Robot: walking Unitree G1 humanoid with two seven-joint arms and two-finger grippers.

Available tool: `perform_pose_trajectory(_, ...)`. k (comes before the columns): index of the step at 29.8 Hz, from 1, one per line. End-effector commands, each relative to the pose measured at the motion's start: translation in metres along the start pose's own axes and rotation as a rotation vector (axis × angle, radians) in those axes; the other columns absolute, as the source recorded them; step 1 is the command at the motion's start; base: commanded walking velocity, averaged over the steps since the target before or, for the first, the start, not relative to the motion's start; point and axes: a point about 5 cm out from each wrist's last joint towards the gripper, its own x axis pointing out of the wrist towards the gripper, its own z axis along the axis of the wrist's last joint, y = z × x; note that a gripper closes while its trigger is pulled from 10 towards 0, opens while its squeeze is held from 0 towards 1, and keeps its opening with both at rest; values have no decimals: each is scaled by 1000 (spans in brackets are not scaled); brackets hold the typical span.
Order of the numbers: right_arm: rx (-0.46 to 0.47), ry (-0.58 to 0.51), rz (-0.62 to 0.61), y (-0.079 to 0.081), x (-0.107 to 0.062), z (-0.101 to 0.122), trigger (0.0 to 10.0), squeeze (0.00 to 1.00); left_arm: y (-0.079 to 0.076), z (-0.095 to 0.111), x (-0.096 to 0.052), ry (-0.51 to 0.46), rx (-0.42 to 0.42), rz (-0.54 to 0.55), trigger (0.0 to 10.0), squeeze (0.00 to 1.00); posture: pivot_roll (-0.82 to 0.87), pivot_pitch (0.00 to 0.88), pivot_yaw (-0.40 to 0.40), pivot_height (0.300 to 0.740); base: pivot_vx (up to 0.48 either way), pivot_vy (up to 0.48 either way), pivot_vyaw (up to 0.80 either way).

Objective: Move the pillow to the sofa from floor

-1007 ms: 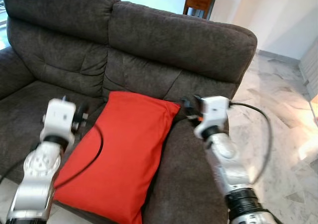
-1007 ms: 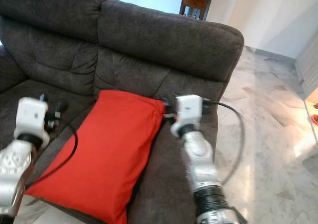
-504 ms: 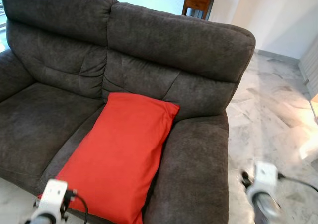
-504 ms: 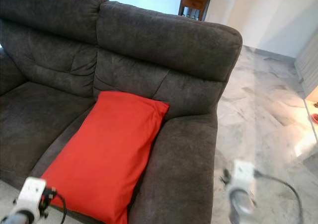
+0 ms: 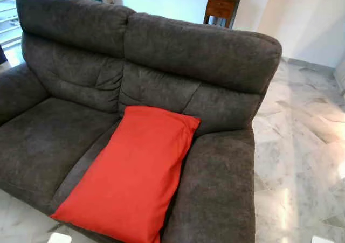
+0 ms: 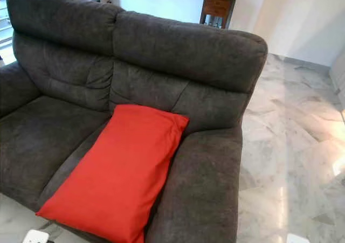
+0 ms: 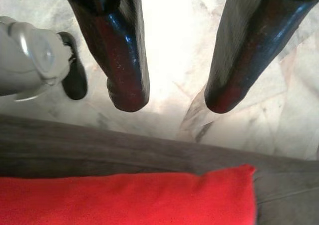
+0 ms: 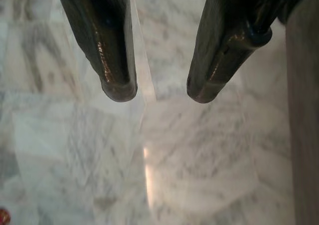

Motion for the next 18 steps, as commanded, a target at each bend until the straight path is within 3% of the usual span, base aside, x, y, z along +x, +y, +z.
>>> perform_pose_trajectory(1,-5,56,6,3,-2,-15,10000,0,-7,-8,-1,32,25,-21,10000,0,240,7,-45,740,0,0,0)
perform_pose_trajectory(4,-33,109,38,13,-7,-30,10000,0,-13,-17,-2,86,25,-49,10000,0,223,0,-34,740,0,0,0)
perform_pose_trajectory(8,-1,122,49,17,-8,-33,10000,0,-17,-17,0,98,25,-59,10000,0,211,0,-34,740,0,0,0)
perform_pose_trajectory(14,-6,154,91,19,-9,-39,10000,0,-25,-9,7,109,-23,-53,10000,0,176,0,-47,740,0,0,0)
perform_pose_trajectory(16,-69,178,136,22,-11,-44,10000,0,-30,-4,11,109,-35,-59,10000,0,172,0,-58,740,0,0,0)
perform_pose_trajectory(18,-62,178,132,22,-11,-46,10000,0,-33,-2,12,108,-41,-62,10000,0,168,0,-61,740,0,0,0)
